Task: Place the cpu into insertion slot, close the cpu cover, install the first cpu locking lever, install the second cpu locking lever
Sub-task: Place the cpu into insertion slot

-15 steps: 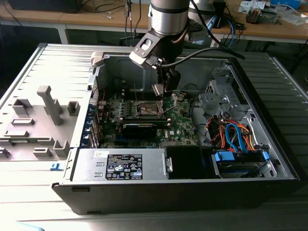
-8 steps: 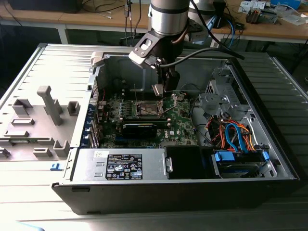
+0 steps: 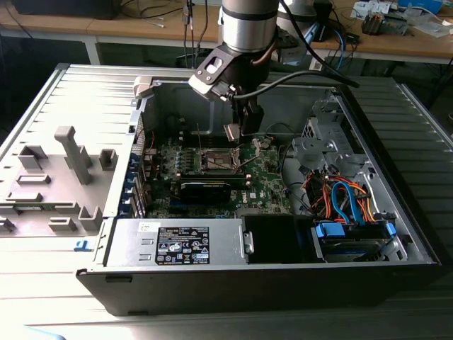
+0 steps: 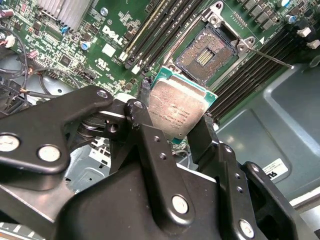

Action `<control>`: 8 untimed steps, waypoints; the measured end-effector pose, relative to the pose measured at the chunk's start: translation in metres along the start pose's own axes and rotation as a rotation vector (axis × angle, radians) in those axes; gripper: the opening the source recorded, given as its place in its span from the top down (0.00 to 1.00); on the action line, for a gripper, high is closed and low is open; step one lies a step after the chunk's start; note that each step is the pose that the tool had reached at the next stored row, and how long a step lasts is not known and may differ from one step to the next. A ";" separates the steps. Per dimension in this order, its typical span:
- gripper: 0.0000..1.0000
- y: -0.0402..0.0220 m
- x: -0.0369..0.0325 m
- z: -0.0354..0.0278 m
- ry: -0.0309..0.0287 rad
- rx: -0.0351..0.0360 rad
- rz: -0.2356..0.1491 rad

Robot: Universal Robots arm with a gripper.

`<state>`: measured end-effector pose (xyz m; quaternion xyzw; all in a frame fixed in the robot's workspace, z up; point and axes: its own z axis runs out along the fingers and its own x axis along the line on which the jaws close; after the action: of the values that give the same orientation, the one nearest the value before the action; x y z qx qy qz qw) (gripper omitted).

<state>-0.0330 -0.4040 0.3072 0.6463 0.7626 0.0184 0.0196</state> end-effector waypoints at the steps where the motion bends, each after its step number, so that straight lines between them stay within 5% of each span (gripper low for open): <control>1: 0.45 0.0000 0.0000 0.0001 -0.0002 0.0000 0.004; 8: 0.45 0.0000 0.0000 0.0006 -0.0014 0.0001 0.027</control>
<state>-0.0330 -0.4040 0.3066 0.6567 0.7537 0.0182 0.0198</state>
